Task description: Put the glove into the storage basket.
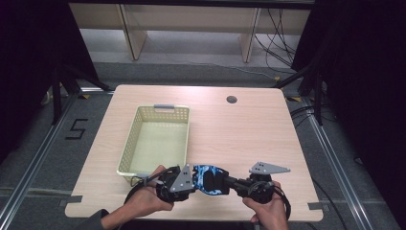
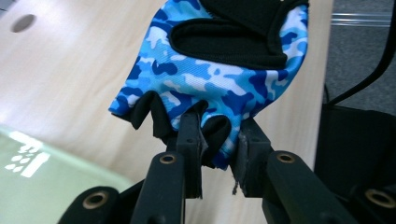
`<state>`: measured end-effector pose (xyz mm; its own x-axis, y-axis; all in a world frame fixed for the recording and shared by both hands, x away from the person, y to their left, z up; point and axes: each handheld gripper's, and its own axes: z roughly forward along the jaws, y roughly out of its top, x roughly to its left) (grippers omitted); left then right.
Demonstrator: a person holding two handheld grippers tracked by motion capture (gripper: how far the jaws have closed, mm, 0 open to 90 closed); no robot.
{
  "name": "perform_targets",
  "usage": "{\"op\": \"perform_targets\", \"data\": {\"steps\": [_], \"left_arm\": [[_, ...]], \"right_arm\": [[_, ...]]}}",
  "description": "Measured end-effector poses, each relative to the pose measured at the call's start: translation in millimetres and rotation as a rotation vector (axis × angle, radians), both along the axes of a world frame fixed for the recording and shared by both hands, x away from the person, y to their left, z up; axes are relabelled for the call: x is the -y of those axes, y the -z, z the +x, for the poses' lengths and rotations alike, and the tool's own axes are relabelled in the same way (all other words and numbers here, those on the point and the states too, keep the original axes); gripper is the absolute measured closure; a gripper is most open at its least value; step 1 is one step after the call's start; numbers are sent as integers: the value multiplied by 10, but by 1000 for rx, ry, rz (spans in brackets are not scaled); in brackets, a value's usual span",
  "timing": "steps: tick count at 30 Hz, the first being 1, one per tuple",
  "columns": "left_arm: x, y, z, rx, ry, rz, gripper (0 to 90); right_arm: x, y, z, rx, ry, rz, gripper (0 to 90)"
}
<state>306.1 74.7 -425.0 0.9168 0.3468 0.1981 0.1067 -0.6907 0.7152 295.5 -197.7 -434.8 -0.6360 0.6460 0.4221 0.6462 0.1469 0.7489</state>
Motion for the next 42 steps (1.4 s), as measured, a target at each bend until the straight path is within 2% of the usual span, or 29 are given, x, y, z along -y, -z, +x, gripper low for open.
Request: {"op": "perform_targets", "data": {"steps": [1, 2, 3, 4, 5, 6, 7, 8, 10, 12, 13, 14, 16, 17, 18, 19, 20, 21, 22, 23, 24, 27, 28, 29, 31, 33, 35, 38, 42], "left_arm": [[-31, -37, 15, 8, -2, 11, 743], [-54, -61, 21, 7, -16, 0, 743], [-82, -89, 31, 13, -23, -1, 742], [-110, -114, 31, 13, -34, -5, 742], [-140, -136, 30, 16, -38, -7, 742], [-175, -158, 33, 24, -37, 0, 742], [-207, -172, 35, 21, -43, -6, 742], [-241, -186, 46, 19, -44, -11, 742], [-315, -211, 72, 18, -60, -10, 742], [-378, -223, 94, 17, -65, -16, 742], [-404, -226, 97, 13, -72, -16, 742], [-434, -237, 103, 24, -79, -1, 742], [-481, -248, 116, 24, -87, -3, 742], [-501, -253, 122, 22, -90, -7, 741], [-540, -260, 144, 21, -99, -10, 741], [-563, -269, 158, 22, -96, -9, 741], [-597, -274, 178, 17, -111, -20, 741], [-635, -291, 208, 24, -112, 2, 741], [-654, -296, 231, 32, -107, 7, 740], [-680, -293, 250, 25, -128, -2, 740], [-707, -301, 279, 38, -125, 15, 740], [-774, -306, 345, 25, -148, 27, 740], [-802, -305, 372, 22, -156, 33, 740], [-837, -308, 402, 23, -163, 46, 740], [-889, -297, 449, 6, -170, 46, 740], [-936, -292, 494, -3, -169, 66, 739], [-976, -291, 545, -9, -172, 82, 739], [-1039, -264, 618, -35, -182, 86, 740], [-1102, -190, 669, -57, -183, 106, 738]], "right_arm": [[-19, -26, 33, 34, -10, -14, 875], [-37, -49, 71, 65, -24, -35, 875], [-83, -75, 89, 69, -29, -19, 874], [-102, -108, 125, 84, -42, -42, 874], [-132, -137, 152, 88, -45, -37, 874], [-170, -177, 158, 58, -46, -31, 874], [-188, -194, 205, 91, -70, -48, 874], [-234, -223, 211, 82, -77, -46, 874], [-309, -267, 246, 104, -98, -73, 874], [-391, -314, 278, 104, -105, -88, 874], [-411, -318, 307, 119, -115, -86, 874], [-444, -328, 325, 110, -117, -84, 875], [-502, -332, 377, 105, -122, -80, 875], [-528, -338, 422, 136, -132, -107, 875], [-556, -349, 424, 102, -127, -94, 875], [-583, -362, 465, 122, -137, -98, 875], [-611, -369, 479, 110, -140, -91, 875], [-654, -399, 490, 93, -131, -88, 874], [-679, -413, 526, 113, -137, -102, 875], [-713, -419, 543, 107, -145, -96, 874], [-766, -436, 588, 112, -148, -113, 875], [-867, -448, 680, 103, -148, -124, 874], [-905, -443, 718, 86, -142, -113, 875], [-932, -432, 765, 93, -146, -119, 875], [-1001, -425, 808, 67, -144, -117, 875], [-1073, -404, 886, 84, -157, -126, 874], [-1145, -391, 927, 58, -149, -131, 875], [-1231, -349, 1007, 58, -154, -139, 874], [-1334, -282, 1085, 32, -153, -141, 874]]}}
